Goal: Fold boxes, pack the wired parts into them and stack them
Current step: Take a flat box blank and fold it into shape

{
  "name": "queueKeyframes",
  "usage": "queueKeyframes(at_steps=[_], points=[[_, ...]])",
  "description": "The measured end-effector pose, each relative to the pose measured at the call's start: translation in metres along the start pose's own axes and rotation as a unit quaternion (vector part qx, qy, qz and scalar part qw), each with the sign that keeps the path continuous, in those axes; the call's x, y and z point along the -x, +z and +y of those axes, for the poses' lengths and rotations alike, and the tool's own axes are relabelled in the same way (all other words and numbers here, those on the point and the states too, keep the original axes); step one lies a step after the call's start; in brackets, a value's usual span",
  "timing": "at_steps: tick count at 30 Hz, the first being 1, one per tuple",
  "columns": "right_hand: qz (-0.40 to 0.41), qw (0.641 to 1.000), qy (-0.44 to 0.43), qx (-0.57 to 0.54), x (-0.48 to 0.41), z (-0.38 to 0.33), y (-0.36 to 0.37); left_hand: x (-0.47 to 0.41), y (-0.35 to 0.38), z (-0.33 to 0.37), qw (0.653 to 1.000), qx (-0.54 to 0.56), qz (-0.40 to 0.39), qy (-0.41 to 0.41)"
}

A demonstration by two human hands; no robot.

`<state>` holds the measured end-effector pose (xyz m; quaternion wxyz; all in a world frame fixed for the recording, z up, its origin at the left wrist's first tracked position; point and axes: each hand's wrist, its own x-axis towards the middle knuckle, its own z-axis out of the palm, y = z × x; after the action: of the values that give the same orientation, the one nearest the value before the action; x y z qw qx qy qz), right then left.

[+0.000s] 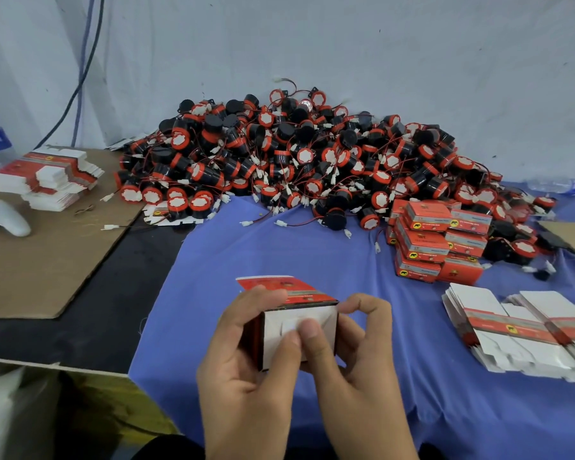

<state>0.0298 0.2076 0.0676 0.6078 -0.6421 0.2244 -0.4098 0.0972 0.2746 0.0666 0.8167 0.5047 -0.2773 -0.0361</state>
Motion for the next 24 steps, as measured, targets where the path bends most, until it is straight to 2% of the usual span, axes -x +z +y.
queueKeyframes(at_steps=[5,15,18,20,22,24], points=[[0.033,0.996,0.067,-0.051,-0.002,0.004,-0.001,0.005,0.006,-0.004,0.998,-0.029,0.037,-0.038],[0.051,0.996,0.076,0.000,-0.002,0.002,0.003,0.009,0.006,-0.012,0.993,-0.081,0.069,-0.042],[0.052,0.987,0.121,-0.094,-0.003,0.000,0.002,0.003,0.002,-0.009,0.997,-0.035,0.057,-0.030],[0.054,0.964,0.176,-0.190,-0.006,0.000,-0.002,-0.002,-0.001,-0.007,0.997,0.010,0.066,-0.045],[0.015,0.936,0.212,-0.280,-0.009,-0.001,-0.006,-0.005,-0.001,-0.006,0.996,0.039,0.062,-0.057],[-0.035,0.926,0.217,-0.306,-0.011,-0.003,-0.006,-0.006,0.000,-0.004,0.997,0.023,0.046,-0.063]])
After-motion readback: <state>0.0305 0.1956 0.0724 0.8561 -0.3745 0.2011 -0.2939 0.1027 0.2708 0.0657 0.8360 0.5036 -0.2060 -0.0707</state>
